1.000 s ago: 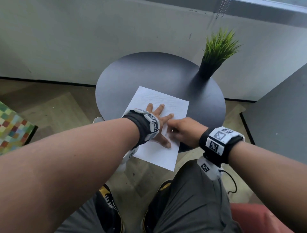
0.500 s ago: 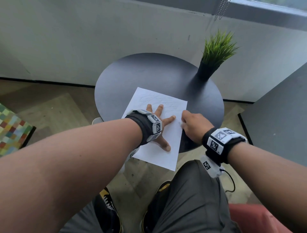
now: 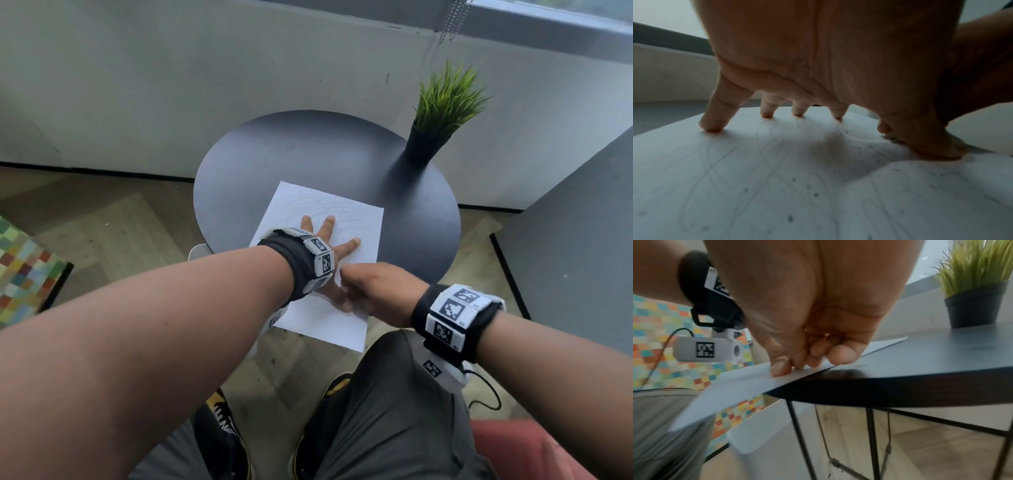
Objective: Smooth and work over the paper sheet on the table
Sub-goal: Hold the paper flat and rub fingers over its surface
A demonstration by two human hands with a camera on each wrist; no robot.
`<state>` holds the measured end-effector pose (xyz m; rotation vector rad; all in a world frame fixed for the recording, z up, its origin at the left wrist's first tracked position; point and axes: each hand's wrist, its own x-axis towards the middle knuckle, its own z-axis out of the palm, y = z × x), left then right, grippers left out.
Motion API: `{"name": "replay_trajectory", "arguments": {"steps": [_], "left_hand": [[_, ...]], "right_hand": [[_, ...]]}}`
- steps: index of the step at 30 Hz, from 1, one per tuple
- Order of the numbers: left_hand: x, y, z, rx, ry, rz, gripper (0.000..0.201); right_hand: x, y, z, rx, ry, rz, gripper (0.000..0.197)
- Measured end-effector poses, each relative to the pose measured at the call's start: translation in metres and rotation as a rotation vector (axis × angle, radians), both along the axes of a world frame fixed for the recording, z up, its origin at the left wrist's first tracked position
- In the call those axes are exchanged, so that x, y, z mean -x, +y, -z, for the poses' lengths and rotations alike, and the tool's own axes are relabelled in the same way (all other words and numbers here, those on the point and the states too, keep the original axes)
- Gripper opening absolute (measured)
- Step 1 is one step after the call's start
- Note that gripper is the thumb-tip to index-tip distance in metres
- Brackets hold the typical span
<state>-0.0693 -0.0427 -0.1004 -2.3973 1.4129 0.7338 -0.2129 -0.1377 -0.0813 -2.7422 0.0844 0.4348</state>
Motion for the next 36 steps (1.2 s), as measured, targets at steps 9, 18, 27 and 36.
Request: {"name": "replay_trajectory", "arguments": {"steps": [9, 18, 27, 36], "left_hand": [[0.002, -0.001, 0.01, 0.021, -0.039, 0.01, 0.144], [-0.007, 0.025, -0.015, 0.095, -0.02, 0.059, 0.124], [-0.01, 0.029, -0.014, 0.022, -0.01, 0.023, 0.131], [-0.012, 0.023, -0.008, 0.015, -0.012, 0.027, 0.138]], "right_hand": [[-0.016, 0.001, 0.008, 0.038, -0.061, 0.141, 0.02], [-0.016, -0.063, -0.006, 0.081, 0.04, 0.443, 0.014], [-0.02, 0.01, -0.01, 0.054, 0.019, 0.032, 0.01], [-0.031, -0.01, -0.002, 0.165, -0.022, 0.112, 0.009]]}}
